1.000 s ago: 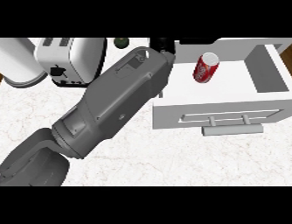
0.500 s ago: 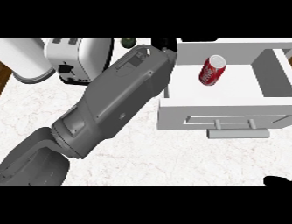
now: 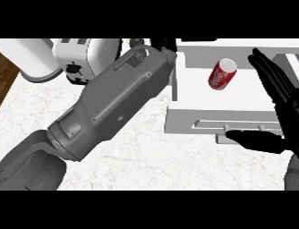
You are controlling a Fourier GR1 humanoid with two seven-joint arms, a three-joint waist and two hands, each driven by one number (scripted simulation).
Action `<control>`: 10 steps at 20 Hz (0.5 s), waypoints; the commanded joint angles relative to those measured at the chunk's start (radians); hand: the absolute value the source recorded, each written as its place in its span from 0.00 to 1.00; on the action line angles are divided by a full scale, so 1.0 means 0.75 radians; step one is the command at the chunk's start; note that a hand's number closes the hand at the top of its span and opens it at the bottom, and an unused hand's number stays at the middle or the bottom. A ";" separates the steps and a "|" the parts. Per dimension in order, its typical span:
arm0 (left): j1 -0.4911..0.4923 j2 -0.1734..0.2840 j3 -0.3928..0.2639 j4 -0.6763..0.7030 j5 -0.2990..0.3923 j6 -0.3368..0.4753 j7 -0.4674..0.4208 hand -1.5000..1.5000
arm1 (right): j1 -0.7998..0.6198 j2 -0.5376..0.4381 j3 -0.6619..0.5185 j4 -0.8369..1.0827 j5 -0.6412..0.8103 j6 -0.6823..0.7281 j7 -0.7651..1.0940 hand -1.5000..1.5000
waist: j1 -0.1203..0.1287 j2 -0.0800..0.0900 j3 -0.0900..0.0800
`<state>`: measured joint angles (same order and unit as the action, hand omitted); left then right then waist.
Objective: Pick up the can, place it into the drawer and close the drawer
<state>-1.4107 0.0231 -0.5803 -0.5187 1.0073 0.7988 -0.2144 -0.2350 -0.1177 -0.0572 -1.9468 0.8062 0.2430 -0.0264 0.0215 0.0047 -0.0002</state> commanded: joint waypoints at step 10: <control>0.116 0.220 -0.003 -0.203 -0.094 -0.011 0.137 0.00 | -0.348 -0.017 0.166 0.758 0.453 -0.337 -0.082 0.00 | 0.017 -0.006 0.000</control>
<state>-1.3586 0.1263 -0.5849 -0.6184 0.9560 0.8070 -0.1386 -0.4490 -0.1478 0.0387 -1.5138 1.0622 0.0772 -0.0853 0.0366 0.0012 -0.0001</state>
